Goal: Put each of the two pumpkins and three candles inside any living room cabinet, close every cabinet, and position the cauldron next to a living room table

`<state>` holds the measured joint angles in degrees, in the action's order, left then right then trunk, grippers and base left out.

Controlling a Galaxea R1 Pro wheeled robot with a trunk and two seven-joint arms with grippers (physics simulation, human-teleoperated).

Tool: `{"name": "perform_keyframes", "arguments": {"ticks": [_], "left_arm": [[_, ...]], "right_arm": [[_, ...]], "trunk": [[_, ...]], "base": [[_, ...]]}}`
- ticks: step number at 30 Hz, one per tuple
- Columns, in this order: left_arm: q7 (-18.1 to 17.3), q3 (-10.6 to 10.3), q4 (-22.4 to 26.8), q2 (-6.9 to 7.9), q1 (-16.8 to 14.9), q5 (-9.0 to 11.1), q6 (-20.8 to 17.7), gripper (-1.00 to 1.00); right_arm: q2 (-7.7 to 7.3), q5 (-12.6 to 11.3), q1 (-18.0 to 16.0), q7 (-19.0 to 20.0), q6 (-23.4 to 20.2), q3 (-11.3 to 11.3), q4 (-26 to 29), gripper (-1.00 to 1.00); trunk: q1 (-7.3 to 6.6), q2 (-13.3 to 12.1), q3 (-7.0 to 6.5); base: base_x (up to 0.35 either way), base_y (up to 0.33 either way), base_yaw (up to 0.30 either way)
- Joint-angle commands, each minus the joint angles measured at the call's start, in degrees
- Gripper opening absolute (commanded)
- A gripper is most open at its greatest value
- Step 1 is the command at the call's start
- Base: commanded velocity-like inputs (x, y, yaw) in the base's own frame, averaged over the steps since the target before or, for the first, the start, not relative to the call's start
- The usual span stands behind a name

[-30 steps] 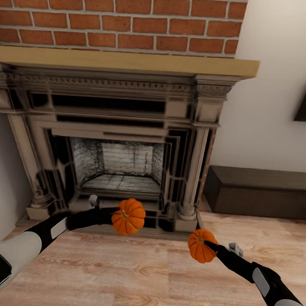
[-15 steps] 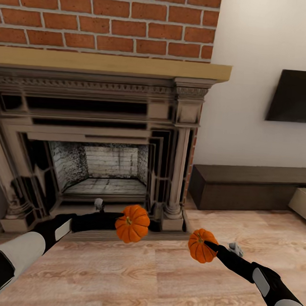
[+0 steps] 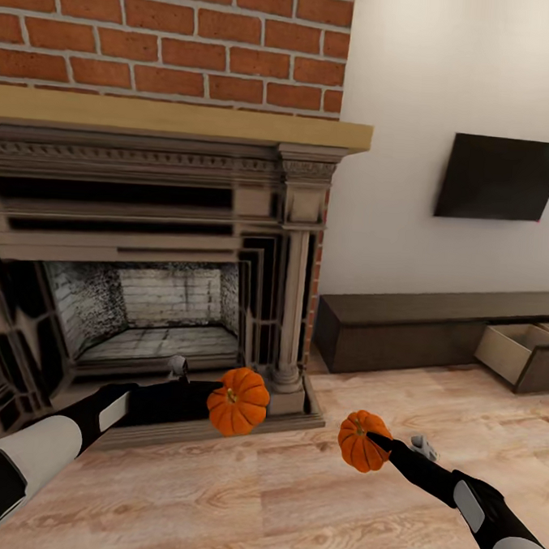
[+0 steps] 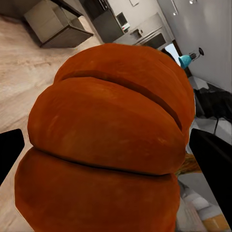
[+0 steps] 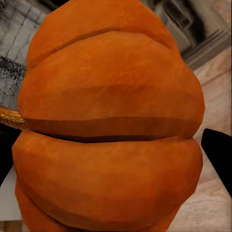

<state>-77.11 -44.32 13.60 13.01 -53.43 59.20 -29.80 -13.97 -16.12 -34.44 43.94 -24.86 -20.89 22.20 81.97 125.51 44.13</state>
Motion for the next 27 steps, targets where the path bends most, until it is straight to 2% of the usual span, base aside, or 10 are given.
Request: {"name": "perform_keyframes", "arguments": {"ticks": [1,27], "left_arm": [[0.03,0.29,0.02,0.0,0.0,0.04,0.01,-1.0],[0.03,0.29,0.11,0.0,0.0,0.04,0.01,-1.0]], "right_arm": [[0.0,-0.31,-0.01,0.0,-0.1,-0.11,0.03,-1.0],[0.0,-0.25,-0.01,0.0,-0.1,-0.11,-0.14,-1.0]], "trunk": [[0.0,0.0,-0.08],[0.0,0.0,-1.83]], "base": [[0.0,0.0,-0.229],[0.0,0.0,-0.228]]}}
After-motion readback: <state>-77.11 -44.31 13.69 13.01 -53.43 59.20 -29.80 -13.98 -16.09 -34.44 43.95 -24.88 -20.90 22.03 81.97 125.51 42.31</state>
